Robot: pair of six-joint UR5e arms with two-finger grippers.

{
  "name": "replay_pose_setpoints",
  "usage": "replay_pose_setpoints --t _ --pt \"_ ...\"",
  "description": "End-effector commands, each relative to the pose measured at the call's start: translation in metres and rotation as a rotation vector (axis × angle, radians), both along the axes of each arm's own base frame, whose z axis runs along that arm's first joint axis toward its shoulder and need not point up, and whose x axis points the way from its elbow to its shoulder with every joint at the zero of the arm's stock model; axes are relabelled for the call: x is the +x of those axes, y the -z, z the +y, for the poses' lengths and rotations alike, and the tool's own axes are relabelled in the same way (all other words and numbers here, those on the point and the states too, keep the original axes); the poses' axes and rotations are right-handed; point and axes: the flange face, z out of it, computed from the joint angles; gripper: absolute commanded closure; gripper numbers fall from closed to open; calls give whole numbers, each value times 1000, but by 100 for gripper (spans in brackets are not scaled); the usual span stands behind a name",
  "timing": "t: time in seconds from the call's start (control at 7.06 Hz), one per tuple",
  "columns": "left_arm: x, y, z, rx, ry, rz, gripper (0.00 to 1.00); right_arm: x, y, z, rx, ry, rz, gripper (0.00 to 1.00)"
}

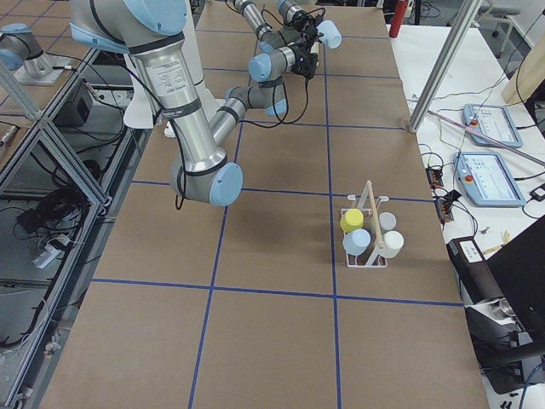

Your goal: Transfer IKEA cup to right arm and place on rack

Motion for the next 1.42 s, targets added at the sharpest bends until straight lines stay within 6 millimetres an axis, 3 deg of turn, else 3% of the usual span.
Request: replay_pose_setpoints --t 0.0,0.42,1.27 --pt "10 7 7 -16 -20 29 100 -1 0 0 0 -5 -7 0" --pt "30 13 23 -35 -35 53 100 -2 -3 -1 -6 -12 -4 0" --pt "56 29 26 -43 -47 67 100 -4 -4 -1 -8 -12 -3 0"
